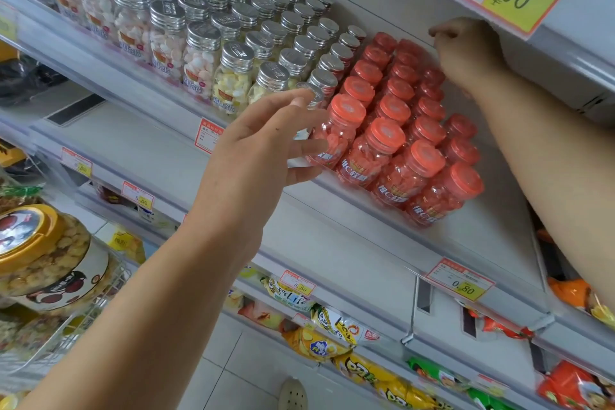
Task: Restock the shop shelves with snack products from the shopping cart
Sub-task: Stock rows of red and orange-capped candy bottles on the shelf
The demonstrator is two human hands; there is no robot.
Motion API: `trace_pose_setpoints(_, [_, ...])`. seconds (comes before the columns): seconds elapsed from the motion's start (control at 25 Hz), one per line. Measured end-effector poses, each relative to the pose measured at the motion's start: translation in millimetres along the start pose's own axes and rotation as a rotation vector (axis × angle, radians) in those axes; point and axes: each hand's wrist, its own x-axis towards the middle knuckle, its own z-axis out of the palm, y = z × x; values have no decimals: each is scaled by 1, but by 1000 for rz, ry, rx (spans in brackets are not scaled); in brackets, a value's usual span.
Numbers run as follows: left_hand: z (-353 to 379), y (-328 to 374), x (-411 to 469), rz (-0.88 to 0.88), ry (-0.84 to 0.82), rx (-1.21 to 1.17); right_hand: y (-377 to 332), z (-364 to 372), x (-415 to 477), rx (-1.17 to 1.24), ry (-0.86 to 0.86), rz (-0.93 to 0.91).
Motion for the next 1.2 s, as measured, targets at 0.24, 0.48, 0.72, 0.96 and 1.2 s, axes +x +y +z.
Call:
trace_pose_setpoints(0.24, [7,9,2,51,-7,16,46,-40,-80,18,-162,-4])
trace_pose_setpoints(0.48, [18,15,8,118,-41,108,61,-30,-68,246,-108,225])
trace_pose_setpoints(0.72, [16,13,26,458,-65,581,32,-28,-29,234,-32,165])
trace_pose_setpoints(0.96, [13,-3,44,699,-271,1394,23,-6,5,335,-90,209])
trace_pose_setpoints(1.2, [11,-3,45,692,-253,1399,21,9,13,393,-115,178])
